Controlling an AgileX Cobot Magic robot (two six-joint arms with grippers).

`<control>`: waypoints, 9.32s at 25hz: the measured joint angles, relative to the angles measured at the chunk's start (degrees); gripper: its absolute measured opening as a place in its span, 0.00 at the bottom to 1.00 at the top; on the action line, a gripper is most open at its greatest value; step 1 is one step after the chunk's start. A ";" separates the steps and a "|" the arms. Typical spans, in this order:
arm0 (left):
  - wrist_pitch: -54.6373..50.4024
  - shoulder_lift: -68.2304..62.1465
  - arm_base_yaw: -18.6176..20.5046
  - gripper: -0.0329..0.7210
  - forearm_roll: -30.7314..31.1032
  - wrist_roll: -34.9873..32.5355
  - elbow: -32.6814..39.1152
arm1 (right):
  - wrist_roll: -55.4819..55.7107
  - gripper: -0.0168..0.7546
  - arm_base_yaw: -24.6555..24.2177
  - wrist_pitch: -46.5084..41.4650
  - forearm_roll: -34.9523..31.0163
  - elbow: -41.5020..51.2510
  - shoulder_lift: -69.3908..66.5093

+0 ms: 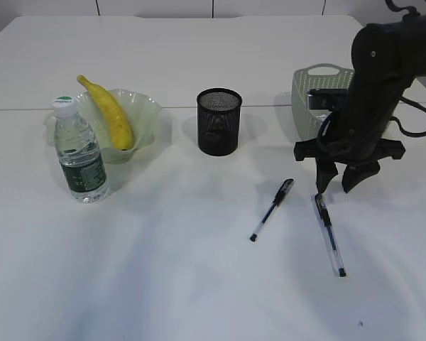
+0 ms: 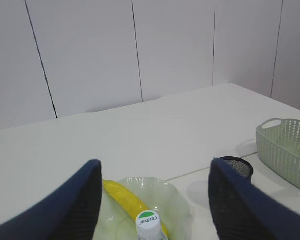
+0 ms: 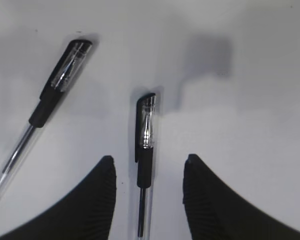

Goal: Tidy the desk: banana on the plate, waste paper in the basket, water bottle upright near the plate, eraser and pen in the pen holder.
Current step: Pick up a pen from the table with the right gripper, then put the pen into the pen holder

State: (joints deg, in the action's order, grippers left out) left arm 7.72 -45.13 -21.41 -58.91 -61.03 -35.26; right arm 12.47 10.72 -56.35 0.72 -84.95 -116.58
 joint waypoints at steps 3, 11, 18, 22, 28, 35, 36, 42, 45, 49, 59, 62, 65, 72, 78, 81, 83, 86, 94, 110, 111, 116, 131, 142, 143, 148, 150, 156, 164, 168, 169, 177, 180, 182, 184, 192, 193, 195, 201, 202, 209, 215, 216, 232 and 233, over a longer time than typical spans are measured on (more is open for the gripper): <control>0.00 0.00 0.00 0.67 0.00 0.00 0.00 | -0.60 0.45 0.00 -0.20 0.00 0.00 -1.33; 0.00 0.00 0.00 0.67 0.00 0.00 0.00 | -0.86 0.45 0.00 -0.09 -0.13 -0.18 -3.37; 0.00 0.00 0.00 0.67 0.00 0.00 0.00 | -0.86 0.45 0.00 1.53 -1.89 -0.12 -4.61; 0.00 0.00 0.00 0.67 0.00 0.00 0.00 | -0.88 0.45 0.00 1.94 -2.72 -0.21 -5.06; 0.00 0.00 0.00 0.67 0.00 0.00 0.00 | -0.98 0.45 0.00 2.38 -2.84 -0.21 -5.28; 0.00 0.00 0.00 0.67 0.00 0.00 0.00 | -1.18 0.45 0.00 2.79 -2.84 -0.21 -5.28; 0.00 0.00 0.00 0.67 0.00 0.00 0.00 | -1.29 0.45 0.00 2.79 -2.84 -0.21 -5.28; -0.44 0.00 0.00 0.67 0.00 0.00 0.00 | -1.39 0.45 0.00 2.68 -2.84 -0.21 -6.07; -0.79 0.00 0.00 0.67 0.00 0.00 0.00 | -1.39 0.45 0.00 2.41 -2.84 -0.21 -6.26; -0.82 0.00 0.00 0.67 0.00 0.00 0.00 | -1.39 0.45 0.00 2.41 -2.84 -0.21 -6.26; -0.82 0.00 0.00 0.67 0.00 0.00 0.00 | -1.40 0.45 0.00 2.60 -0.72 -0.21 -6.26; -0.92 0.00 0.00 0.67 0.00 0.00 0.00 | -1.52 0.45 0.00 2.60 0.31 -0.21 -6.26; -0.92 0.00 0.00 0.67 0.00 0.00 0.00 | -1.52 0.45 0.00 2.60 0.82 -0.21 -6.26; -0.92 0.00 0.00 0.67 0.00 0.00 0.00 | -1.42 0.45 0.00 2.19 4.30 -0.21 -6.26; -0.92 0.00 0.00 0.67 0.00 0.00 0.00 | -1.20 0.45 0.00 1.94 3.74 -0.21 -6.26; -0.92 0.00 0.00 0.67 0.00 0.00 0.00 | -1.12 0.45 0.00 1.94 1.76 -0.21 -6.26; -0.92 0.00 0.00 0.67 0.00 0.00 0.00 | -1.12 0.45 0.00 1.94 0.86 -0.21 -6.26; -0.92 0.00 0.00 0.67 0.00 0.00 0.00 | -0.99 0.45 0.00 2.14 0.33 -0.21 -6.26; -0.94 0.00 0.00 0.67 0.00 0.00 0.00 | -0.75 0.45 0.00 2.84 0.11 -0.21 -6.26; -1.04 0.00 0.00 0.67 0.00 0.00 0.00 | 0.35 0.45 0.00 2.97 1.52 -0.21 -7.20; -1.04 0.00 0.00 0.67 0.00 0.00 0.00 | 0.35 0.45 0.00 2.97 1.52 -0.21 -7.34; -1.04 0.00 0.00 0.67 0.00 0.00 0.00 | 0.35 0.45 0.00 2.86 1.62 -0.21 -7.34; -1.06 0.00 0.00 0.67 0.00 0.00 0.00 | 0.48 0.35 0.00 2.78 1.62 -0.21 -7.34; -1.16 0.00 0.00 0.67 0.00 0.00 0.00 | 0.99 0.23 0.00 1.55 -0.05 -0.21 -7.50; -1.16 0.00 0.00 0.67 0.00 0.00 0.00 | 0.99 0.21 0.00 1.57 -0.33 -0.21 -7.50; -1.16 0.00 0.00 0.67 0.00 0.00 0.00 | 1.13 0.16 0.00 1.57 -1.04 -0.21 -7.50; -1.16 0.00 0.00 0.67 0.00 0.00 0.00 | 1.13 0.16 0.00 1.57 -1.27 -0.21 -7.50; -1.16 0.00 0.00 0.67 0.00 0.00 0.00 | 1.13 0.16 0.00 1.57 -1.39 -0.21 -7.50; -1.16 0.00 0.00 0.67 0.00 0.00 0.00 | 1.23 0.16 0.00 1.02 -1.39 -0.34 -7.50; -1.16 0.00 0.00 0.67 0.00 0.00 0.00 | 1.23 0.16 0.00 0.06 -1.51 -1.17 -7.50; -1.16 0.00 0.00 0.67 0.00 0.00 0.00 | 1.23 0.16 0.00 -0.22 -1.51 -1.82 -7.39; -1.16 0.00 0.00 0.67 -0.13 0.00 0.00 | 1.23 0.16 0.00 -3.17 -1.51 -10.54 -7.09; -1.16 0.00 0.00 0.67 -0.13 0.00 0.00 | 1.23 0.16 0.00 -3.92 -1.51 -13.92 -7.09; -1.16 0.00 0.00 0.67 -0.13 0.00 0.00 | 1.23 0.16 0.00 -4.48 -1.51 -15.83 -7.09; -1.16 0.00 0.00 0.67 -0.13 0.00 0.00 | 1.05 0.16 0.00 -4.81 -1.51 -17.48 -7.05; -2.37 0.00 0.00 0.67 -0.13 0.00 0.00 | 0.42 0.16 0.00 -2.21 0.09 -19.32 -3.85; -2.37 0.00 0.00 0.67 -0.13 0.00 0.00 | 0.31 0.16 0.00 -1.39 0.09 -19.32 -3.38; -2.37 0.00 0.00 0.67 -0.13 0.00 0.00 | 0.20 0.16 0.00 0.42 0.17 -19.32 -2.20; -2.37 0.00 0.00 0.67 -0.13 0.00 0.00 | -0.01 0.16 1.14 4.26 3.33 -19.32 1.04; -2.37 0.00 0.00 0.67 -0.13 0.00 0.00 | -0.01 0.16 1.55 5.23 3.95 -19.32 1.60; -2.46 0.00 0.00 0.67 -0.13 0.00 0.00 | -0.60 0.16 3.69 11.55 5.18 -19.32 3.10; -2.80 0.00 0.00 0.67 -0.03 0.00 0.00 | -0.94 0.16 5.17 17.11 6.68 -19.32 3.10; -2.80 0.00 0.00 0.67 -0.03 0.00 0.00 | -1.04 0.16 5.36 17.96 7.32 -19.32 3.10; -3.86 0.00 0.00 0.67 -0.03 0.00 0.00 | -2.11 0.16 5.77 29.63 10.88 -19.32 3.10; -3.86 0.00 0.00 0.67 -0.03 0.00 0.00 | -2.14 0.16 5.77 30.38 10.94 -19.32 3.10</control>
State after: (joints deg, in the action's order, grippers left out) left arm 3.86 -45.13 -21.41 -58.95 -61.03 -35.26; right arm 10.33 16.48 -25.97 11.66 -104.27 -113.48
